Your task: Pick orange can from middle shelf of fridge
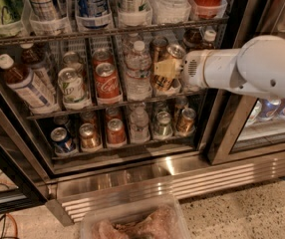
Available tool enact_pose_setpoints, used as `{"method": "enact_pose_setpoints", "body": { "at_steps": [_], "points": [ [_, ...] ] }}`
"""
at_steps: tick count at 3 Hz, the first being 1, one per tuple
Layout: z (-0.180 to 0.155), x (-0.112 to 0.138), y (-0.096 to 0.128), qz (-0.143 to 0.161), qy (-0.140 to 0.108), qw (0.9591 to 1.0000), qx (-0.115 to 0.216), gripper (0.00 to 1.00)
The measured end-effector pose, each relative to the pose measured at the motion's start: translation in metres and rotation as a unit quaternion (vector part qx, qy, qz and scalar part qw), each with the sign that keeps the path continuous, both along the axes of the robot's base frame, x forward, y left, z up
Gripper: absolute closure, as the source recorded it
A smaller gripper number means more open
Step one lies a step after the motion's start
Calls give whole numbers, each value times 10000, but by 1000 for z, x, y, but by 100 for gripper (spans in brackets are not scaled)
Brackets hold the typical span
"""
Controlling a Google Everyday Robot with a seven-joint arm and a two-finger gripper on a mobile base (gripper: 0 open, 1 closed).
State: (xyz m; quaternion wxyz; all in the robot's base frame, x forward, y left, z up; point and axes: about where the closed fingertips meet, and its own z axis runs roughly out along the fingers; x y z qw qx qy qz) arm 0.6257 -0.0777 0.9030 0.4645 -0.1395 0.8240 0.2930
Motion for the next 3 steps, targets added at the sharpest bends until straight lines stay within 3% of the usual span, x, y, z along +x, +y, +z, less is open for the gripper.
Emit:
{"method": "enact_pose_setpoints", "body": {
  "at_steps": [1,2,3],
  "points": [
    [8,-14,2,242,193,9995,-10,100],
    [-25,-28,4,539,939,9941,-73,100],
    [-36,-41,14,695,1251,9897,-79,100]
  ]
}}
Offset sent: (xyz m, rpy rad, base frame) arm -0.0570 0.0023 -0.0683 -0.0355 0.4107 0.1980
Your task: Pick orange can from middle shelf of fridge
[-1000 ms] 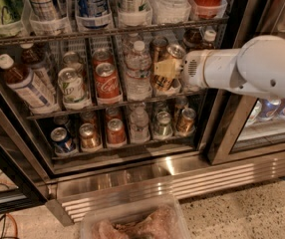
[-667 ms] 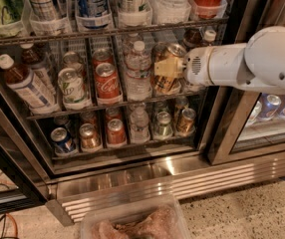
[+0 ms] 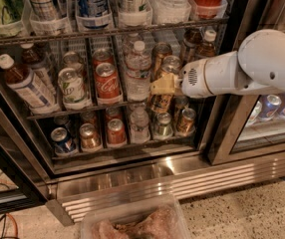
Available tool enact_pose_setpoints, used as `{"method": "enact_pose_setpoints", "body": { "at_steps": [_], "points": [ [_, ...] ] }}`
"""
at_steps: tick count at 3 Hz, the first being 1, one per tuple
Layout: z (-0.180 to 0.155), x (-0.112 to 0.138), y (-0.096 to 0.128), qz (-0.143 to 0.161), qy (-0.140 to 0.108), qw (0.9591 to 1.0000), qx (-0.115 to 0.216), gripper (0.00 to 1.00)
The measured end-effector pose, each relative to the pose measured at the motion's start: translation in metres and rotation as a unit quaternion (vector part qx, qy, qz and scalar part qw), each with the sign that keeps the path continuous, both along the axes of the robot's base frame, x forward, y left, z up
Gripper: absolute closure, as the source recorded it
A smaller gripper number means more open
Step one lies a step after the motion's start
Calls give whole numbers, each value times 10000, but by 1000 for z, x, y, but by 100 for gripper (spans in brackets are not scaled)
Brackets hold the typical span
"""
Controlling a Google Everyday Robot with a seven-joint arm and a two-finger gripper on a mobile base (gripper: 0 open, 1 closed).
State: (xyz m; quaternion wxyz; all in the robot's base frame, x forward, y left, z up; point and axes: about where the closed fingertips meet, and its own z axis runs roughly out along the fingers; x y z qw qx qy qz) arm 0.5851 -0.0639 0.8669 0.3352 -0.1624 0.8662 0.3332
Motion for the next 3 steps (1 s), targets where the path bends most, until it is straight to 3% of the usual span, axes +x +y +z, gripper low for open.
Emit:
{"method": "enact_pose_setpoints", "body": {
  "at_steps": [1,2,3],
  "points": [
    [-3,-32,19,228,304,9991,191,100],
    [2,-81,44,442,635,9962,399,100],
    [5,-125,62,467,915,9931,573,100]
  ]
}}
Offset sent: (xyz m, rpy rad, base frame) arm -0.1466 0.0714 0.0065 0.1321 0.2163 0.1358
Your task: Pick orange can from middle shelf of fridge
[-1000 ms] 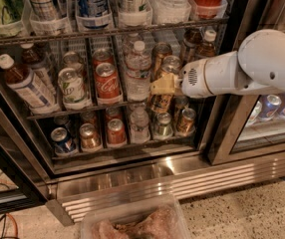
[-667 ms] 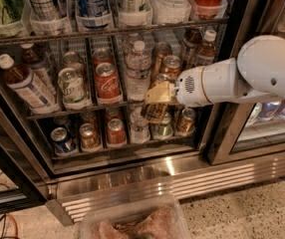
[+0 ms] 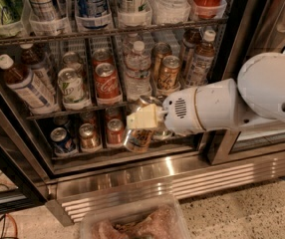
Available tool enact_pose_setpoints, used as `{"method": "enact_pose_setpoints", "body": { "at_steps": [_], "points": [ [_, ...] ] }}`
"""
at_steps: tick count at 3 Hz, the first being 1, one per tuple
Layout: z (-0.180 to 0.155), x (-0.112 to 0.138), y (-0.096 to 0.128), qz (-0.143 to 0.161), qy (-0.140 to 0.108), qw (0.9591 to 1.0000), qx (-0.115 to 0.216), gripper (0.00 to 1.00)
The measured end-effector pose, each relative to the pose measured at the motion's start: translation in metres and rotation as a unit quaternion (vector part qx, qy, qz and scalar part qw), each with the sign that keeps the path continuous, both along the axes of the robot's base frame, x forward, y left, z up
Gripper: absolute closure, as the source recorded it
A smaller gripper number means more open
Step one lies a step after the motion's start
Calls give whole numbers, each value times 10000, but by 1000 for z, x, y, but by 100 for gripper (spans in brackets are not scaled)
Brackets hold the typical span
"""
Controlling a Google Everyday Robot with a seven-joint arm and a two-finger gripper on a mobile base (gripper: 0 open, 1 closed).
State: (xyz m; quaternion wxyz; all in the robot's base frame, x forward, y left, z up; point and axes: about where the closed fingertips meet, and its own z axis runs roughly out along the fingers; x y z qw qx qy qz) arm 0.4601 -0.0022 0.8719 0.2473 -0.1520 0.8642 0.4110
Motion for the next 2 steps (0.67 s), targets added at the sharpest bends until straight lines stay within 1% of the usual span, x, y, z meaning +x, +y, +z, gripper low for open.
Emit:
{"method": "enact_pose_setpoints", "body": {
  "at_steps": [1,2],
  "points": [
    [2,-36,11,-37,249,9997,38,100],
    [3,-39,12,-50,258,9996,39,100]
  ]
}}
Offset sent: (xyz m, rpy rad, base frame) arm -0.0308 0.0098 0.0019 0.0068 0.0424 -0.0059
